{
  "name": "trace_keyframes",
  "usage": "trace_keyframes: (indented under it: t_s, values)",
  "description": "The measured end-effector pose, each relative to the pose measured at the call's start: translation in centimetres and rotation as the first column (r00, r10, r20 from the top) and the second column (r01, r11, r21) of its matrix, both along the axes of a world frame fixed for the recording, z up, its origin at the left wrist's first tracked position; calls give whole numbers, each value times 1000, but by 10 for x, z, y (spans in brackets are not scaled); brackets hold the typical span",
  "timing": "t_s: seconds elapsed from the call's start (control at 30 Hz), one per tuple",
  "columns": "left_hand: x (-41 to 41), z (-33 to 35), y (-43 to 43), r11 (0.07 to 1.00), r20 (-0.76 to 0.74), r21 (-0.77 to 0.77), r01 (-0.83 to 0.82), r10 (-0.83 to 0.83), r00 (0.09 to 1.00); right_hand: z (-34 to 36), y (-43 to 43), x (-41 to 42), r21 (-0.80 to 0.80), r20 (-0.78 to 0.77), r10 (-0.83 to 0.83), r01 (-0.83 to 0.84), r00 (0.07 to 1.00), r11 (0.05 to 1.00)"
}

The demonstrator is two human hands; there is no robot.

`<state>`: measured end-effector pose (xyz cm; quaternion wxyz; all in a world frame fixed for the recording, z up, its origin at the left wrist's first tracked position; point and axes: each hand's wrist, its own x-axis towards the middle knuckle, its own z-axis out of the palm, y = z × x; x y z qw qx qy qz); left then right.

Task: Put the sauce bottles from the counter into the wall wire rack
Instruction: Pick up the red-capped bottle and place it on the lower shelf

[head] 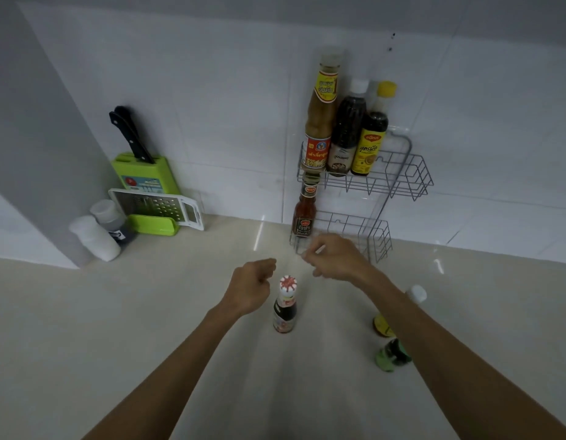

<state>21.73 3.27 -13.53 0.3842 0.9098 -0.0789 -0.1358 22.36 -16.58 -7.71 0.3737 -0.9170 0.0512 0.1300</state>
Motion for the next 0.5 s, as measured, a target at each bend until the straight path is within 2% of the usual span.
trace_keyframes:
  t_s: [0.13, 0.2, 0.3, 0.4, 0.5]
  values:
    - [-30, -15, 0, 995, -51, 0, 96, -96, 994, 2, 14, -34, 15, 34, 76, -77, 997, 997]
    - [-40, -22, -5, 994, -41, -32, 105, -107, 993, 3, 21, -48, 31, 36, 179, -180, 983, 983]
    - [-54, -24, -18, 988, -39, -152, 22, -29, 999, -3, 30, -60, -130, 36, 368, -361, 929, 924]
    - [-62, -22, -34, 964, -79, -253, -78, 60, 995, -4, 36, -63, -283, 62, 413, -381, 908, 880]
    - [-61, -14, -42, 966, -77, -243, -91, 75, 994, 5, 30, -62, -358, 81, 441, -387, 894, 850]
